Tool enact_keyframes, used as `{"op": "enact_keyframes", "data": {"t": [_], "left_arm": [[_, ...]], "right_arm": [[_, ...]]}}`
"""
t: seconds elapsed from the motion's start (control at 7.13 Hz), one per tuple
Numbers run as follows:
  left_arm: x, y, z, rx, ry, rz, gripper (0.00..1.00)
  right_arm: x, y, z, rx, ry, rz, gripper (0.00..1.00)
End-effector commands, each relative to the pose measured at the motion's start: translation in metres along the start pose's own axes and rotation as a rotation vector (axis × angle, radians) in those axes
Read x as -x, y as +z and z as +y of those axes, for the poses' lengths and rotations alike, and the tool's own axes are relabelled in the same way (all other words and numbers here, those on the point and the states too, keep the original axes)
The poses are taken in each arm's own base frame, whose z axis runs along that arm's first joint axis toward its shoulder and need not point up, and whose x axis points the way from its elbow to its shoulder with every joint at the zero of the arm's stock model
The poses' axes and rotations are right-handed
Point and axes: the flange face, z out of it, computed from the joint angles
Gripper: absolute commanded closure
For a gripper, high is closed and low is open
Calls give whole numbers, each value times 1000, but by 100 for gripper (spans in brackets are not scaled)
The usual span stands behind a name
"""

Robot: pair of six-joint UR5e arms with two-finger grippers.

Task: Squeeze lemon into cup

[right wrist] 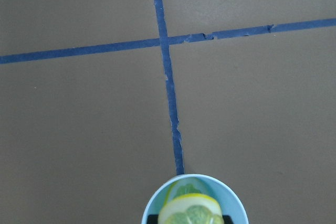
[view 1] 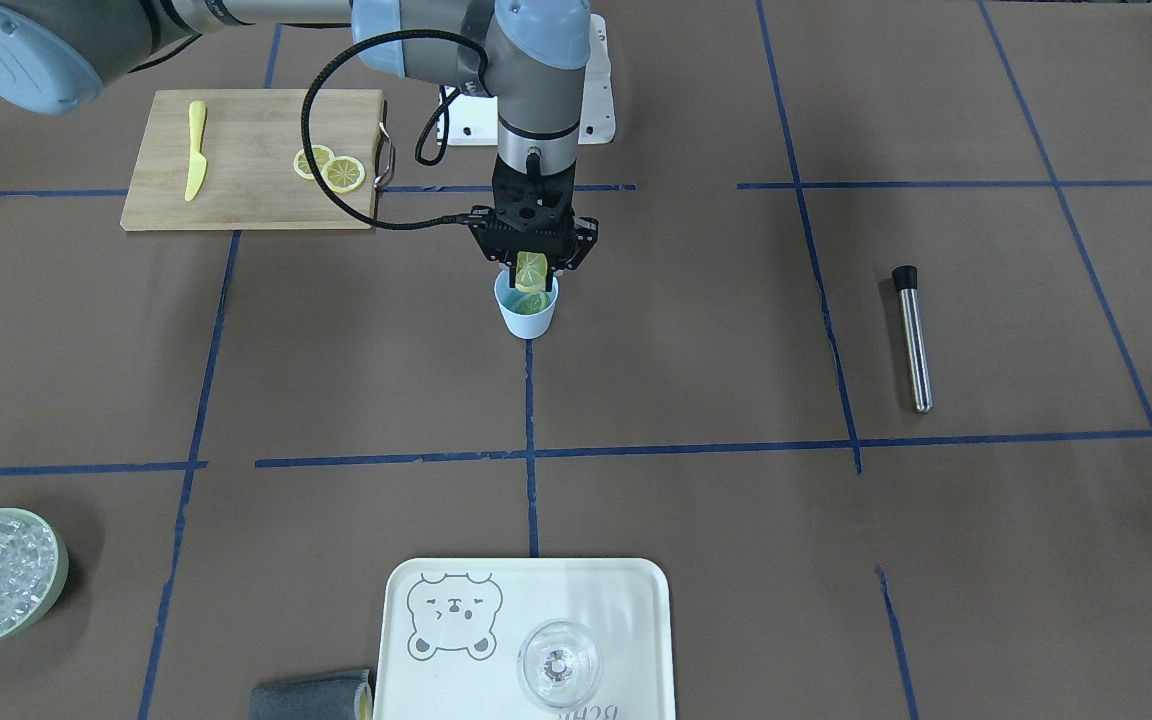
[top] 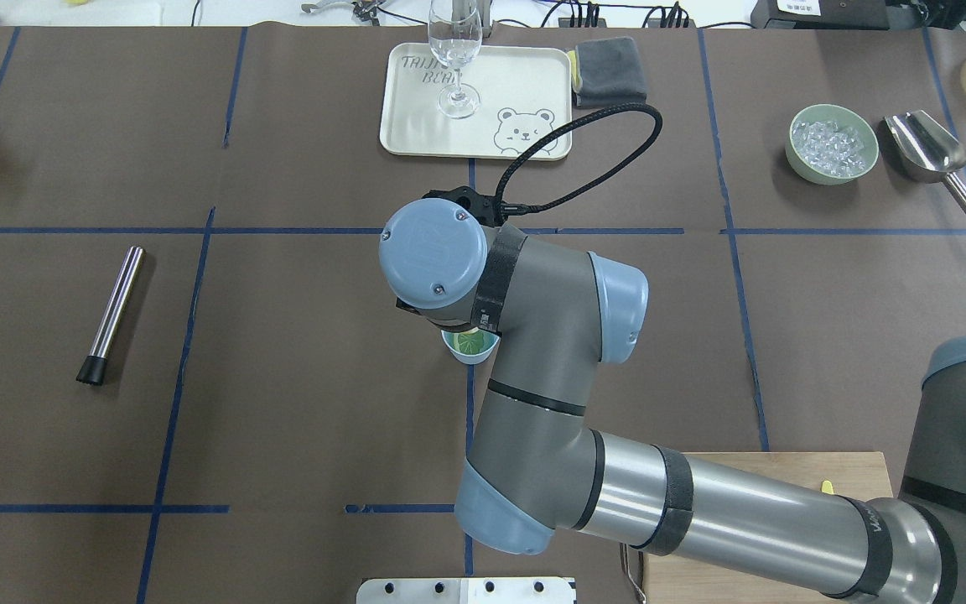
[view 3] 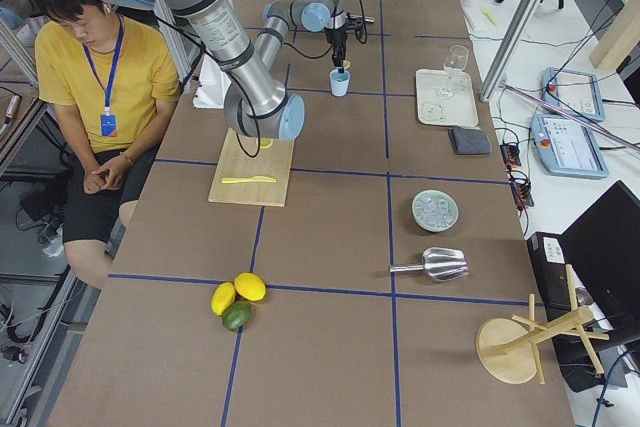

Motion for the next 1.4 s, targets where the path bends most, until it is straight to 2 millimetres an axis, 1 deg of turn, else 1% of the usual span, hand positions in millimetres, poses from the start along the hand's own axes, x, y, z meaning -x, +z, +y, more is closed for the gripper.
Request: {"op": "enact_keyframes", "data": {"t": [0.0,0.14,0.28,0.42,0.56,0.7,0.84,0.98,1.12,1.26], "left_arm": [[0,0,0,0,0,0,0],[0,0,0,0,0,0,0],[1,1,0,3,-3,0,0],[0,1,0,3,-4,1,0],[-1,0,0,0,1,0,0],[-1,0,-1,-2,3,-2,0],[-4,-4,-5,-9,13,-10,0],[-11,-12,-14,-27,29,-13,0],[-18,-19,-26,-49,51,-16,0],[-27,-29,-40,-73,74,-13,0]], "right_arm": [[-1,-4,1,0,-1,-8,0],[-2,-3,1,0,-1,-8,0],[-8,-9,2,1,-5,-20,0],[-31,-18,9,19,-66,-41,0],[-71,-28,-13,28,-137,-42,0],[-110,-34,-48,49,-189,-40,0],[-137,-44,-86,44,-248,-42,0],[-179,-45,-127,47,-317,-24,0],[-232,-45,-164,68,-405,-18,0],[-290,-51,-199,84,-415,-11,0]]}}
